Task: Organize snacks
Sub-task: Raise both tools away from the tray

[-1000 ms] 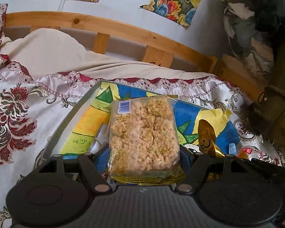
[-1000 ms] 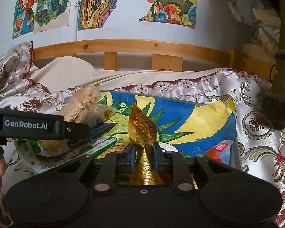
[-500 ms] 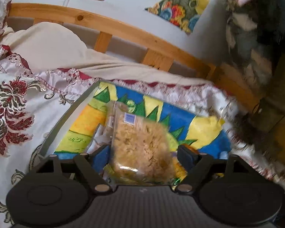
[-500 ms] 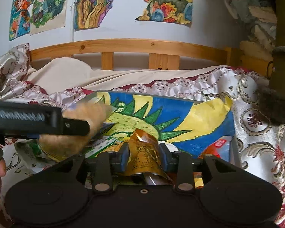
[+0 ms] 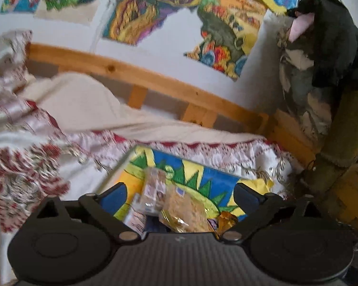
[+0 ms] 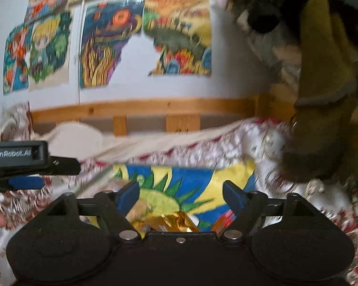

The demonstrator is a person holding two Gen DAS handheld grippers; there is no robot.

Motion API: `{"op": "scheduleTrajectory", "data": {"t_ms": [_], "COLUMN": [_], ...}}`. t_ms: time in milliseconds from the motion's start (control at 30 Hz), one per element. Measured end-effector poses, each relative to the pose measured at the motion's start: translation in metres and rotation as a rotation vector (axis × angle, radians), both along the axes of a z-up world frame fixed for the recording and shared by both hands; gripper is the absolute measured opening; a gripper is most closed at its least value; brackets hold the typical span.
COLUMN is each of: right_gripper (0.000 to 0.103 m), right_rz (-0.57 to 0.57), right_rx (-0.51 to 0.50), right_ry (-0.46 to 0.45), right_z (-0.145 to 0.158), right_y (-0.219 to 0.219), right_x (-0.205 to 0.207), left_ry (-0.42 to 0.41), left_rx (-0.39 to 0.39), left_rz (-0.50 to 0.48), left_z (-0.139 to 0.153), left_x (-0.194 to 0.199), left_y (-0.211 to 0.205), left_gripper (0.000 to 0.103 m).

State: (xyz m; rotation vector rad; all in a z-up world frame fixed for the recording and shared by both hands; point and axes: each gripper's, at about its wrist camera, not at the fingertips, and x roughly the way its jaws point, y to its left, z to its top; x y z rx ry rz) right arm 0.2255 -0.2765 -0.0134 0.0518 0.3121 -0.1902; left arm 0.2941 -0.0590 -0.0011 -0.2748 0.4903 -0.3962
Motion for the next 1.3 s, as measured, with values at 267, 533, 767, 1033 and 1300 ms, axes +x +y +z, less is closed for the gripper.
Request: {"op": "scheduleTrajectory", "data": {"t_ms": [267, 533, 767, 1033, 1300], "right_gripper": [0.096, 0.102, 0.102, 0.102, 0.102], "right_rz": [0.014, 0.058, 0.069, 0.061, 0.061], "right_rx": [0.013, 0.006, 0.033, 0.043, 0.042], "right_ry": [-0.107, -0.149, -0.166, -0.164, -0.114], "right_z": [0.034, 0.05, 0.06, 0.063, 0.056], "right_y": [-0.001, 0.011, 0.019, 0.025, 0.033], "right_x": [-0.038, -0.083, -0.126, -0.17, -0.201], "left_ry": [-0.079, -0.135, -0.118, -0.086, -0.05], "left_rx": [0.092, 0.173, 0.18, 0.208, 0.182], "left_rz": [0.065, 0.097, 0.102, 0.111, 0.138], "left_z": [0.032, 0.048, 0.05, 0.041, 0.037], "left_x": [-0.047, -0.098, -0.141, -0.186, -0.214], "left_y": [0.011, 0.018, 0.025, 0.042, 0.061], "left_gripper": [0.102, 0.103, 0.103, 0.103, 0.103]}}
